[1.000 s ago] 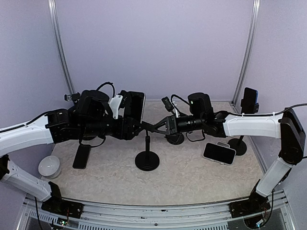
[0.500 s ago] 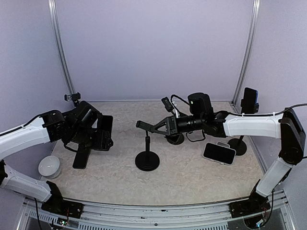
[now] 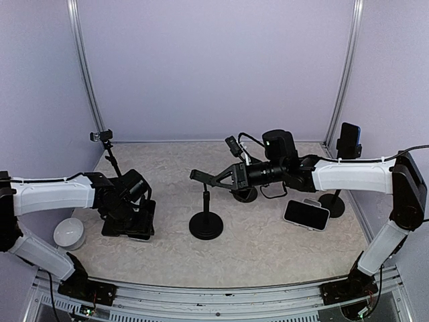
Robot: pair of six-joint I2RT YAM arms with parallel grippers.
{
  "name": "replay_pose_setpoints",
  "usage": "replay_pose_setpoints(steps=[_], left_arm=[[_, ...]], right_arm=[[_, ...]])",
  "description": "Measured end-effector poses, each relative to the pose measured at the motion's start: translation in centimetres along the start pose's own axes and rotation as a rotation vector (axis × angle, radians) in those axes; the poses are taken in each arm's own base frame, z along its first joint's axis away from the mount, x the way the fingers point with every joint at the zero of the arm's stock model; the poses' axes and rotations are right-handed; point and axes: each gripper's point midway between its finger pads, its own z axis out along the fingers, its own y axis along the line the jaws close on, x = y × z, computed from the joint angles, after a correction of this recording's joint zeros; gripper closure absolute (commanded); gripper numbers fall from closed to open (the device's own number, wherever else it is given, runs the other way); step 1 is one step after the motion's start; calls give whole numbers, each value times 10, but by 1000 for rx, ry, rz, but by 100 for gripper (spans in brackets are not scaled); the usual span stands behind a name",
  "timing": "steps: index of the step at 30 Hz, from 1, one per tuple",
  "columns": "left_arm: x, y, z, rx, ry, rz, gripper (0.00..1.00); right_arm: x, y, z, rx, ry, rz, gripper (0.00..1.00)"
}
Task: Remove the phone from the phone stand
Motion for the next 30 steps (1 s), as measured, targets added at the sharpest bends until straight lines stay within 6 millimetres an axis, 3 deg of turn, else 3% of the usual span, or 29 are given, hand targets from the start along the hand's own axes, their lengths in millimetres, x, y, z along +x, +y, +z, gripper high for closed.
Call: replay_pose_setpoints(steps=[8,17,30], left_arm=[[-2,-6,29,9,43,46,63],[-4,-8,46,30,39,47,57],[-5,-8,47,18,51,48,30]], right_arm=[[0,0,0,2,2,2,100],[-1,0,0,12,10,10,100],[-3,0,-1,21,10,15,100]])
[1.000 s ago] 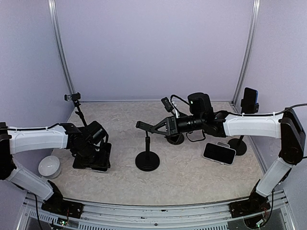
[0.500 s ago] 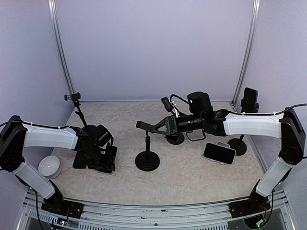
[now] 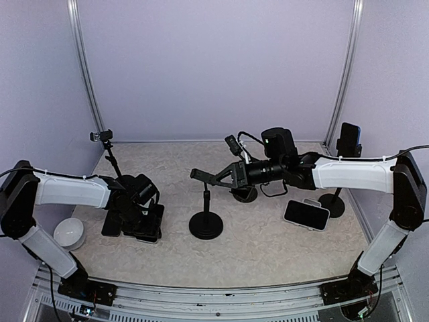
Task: Remove the phone from the phone stand
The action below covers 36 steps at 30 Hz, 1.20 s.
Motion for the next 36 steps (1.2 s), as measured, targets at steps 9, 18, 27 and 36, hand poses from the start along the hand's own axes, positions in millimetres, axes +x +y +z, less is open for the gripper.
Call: replay_pose_setpoints(steps=[9,18,27,36], left_arm=[[2,1,0,-5,8,5,13],[1,1,-3,-4,7,5,1],[-39,-27,-61,131,-209,12,1],[-61,-50,-161,298,-559,41,1]], right_arm=[[-3,0,1,5,3,7,100],[-13,2,5,8,2,15,100],[-40,13,12,-15,-35,-2,100],[-75,16,35,-23,-80,-41,100]])
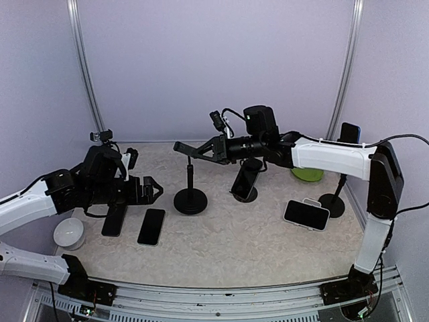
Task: Remove the phone from the phone stand
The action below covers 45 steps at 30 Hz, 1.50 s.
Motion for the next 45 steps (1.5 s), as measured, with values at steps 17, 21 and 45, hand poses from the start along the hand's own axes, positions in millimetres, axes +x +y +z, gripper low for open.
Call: replay_pose_setpoints(steps=[17,21,45], left_arm=[[-44,-2,-77,30,-312,0,1],[-47,1,-79,7,-327,14,1],[-73,4,-103,-60,-411,73,1]], right_arm=[[-23,-22,86,33,-1,-106,100],[-31,-25,102,29,-18,-132,100],[-32,-49,151,17,-40,-149,81]])
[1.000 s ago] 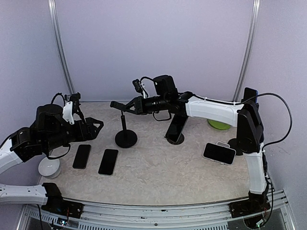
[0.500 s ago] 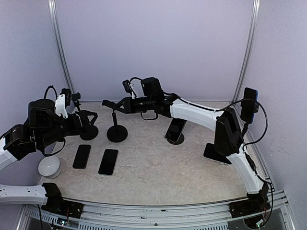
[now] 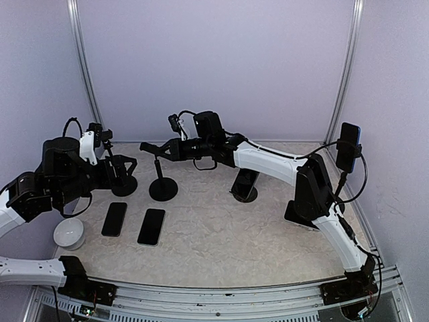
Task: Remove the phone from the phone stand
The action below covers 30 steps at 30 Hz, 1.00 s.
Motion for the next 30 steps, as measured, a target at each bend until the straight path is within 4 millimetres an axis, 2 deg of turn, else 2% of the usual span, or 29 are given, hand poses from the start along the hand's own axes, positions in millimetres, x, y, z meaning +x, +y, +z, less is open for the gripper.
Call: replay_pose_setpoints(steps=[9,19,24,30], left_arm=[[4,-1,5,-7,17,20,1],[7,-5,10,4,30,40,1],[10,-12,17,11,43,63,1],[4,-26,21,39,33,84,1]], right_arm=[[-1,3,0,-10,-3,6,42],[6,4,-5,-18,16,16,17],[0,10,-21,-18,14,15,13],[-27,33,-57,-22,-29,-11,12]])
